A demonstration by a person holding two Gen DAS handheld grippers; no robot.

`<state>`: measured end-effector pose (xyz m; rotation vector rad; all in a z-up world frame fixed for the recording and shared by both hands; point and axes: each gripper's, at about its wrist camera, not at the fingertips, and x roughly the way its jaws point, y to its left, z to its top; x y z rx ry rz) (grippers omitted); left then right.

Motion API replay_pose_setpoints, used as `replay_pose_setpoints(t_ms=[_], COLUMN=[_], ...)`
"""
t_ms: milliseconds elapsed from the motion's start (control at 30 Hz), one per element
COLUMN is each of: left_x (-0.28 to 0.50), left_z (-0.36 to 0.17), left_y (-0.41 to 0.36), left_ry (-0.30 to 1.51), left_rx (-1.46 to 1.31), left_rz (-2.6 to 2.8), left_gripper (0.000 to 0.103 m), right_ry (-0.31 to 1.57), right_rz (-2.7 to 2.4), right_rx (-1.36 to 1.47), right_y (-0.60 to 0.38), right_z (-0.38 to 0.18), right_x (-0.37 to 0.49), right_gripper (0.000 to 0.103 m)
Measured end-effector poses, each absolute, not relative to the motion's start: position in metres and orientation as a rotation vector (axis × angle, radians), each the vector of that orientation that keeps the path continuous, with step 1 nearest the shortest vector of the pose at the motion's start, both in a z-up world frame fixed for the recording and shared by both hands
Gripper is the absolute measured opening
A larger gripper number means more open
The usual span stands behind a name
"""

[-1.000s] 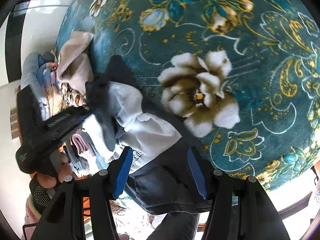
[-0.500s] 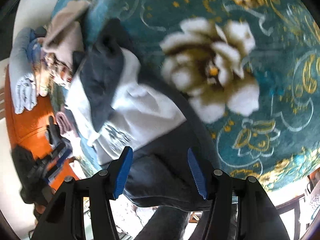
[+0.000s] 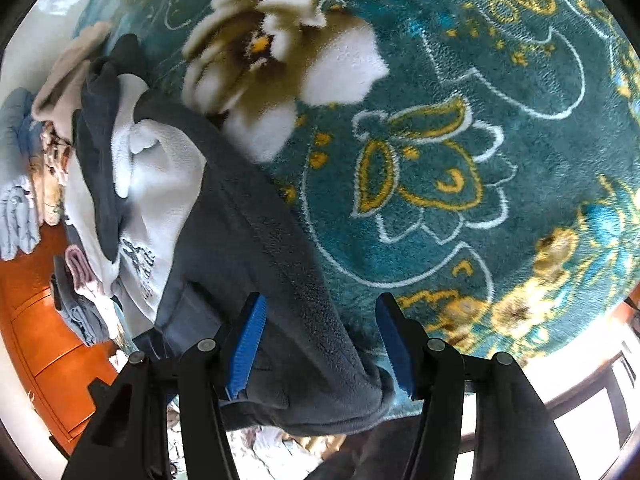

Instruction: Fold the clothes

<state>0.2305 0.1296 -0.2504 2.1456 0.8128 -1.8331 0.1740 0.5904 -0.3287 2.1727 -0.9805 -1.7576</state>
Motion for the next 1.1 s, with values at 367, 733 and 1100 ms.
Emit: replay_pose_setpoints(t_ms=[367,733,1100], left_x=[0.266,0.274,0.158], left_z=[-0.261,-0.218,-0.145], left_y=[0.131,0.157,0.061], left_ry=[1.007,0.899,1.332], left_rx=[2.121,2.286,1.954], left_rz=[-1.896,-2.003,-1.972], left_gripper=[0.060,0.009,0.009], right_ry=[-0.973,-1.021,-1.300], right_rz=[-1.723,-1.727,-1.592], right_rx=[2.059,2.053,1.814], right_y=[0.574,0.578,0.567], right_z=[-0.343,-0.299,-0.230], right_x=[0.207,0.206,0.108], right_gripper=[0.058,0.009,0.008])
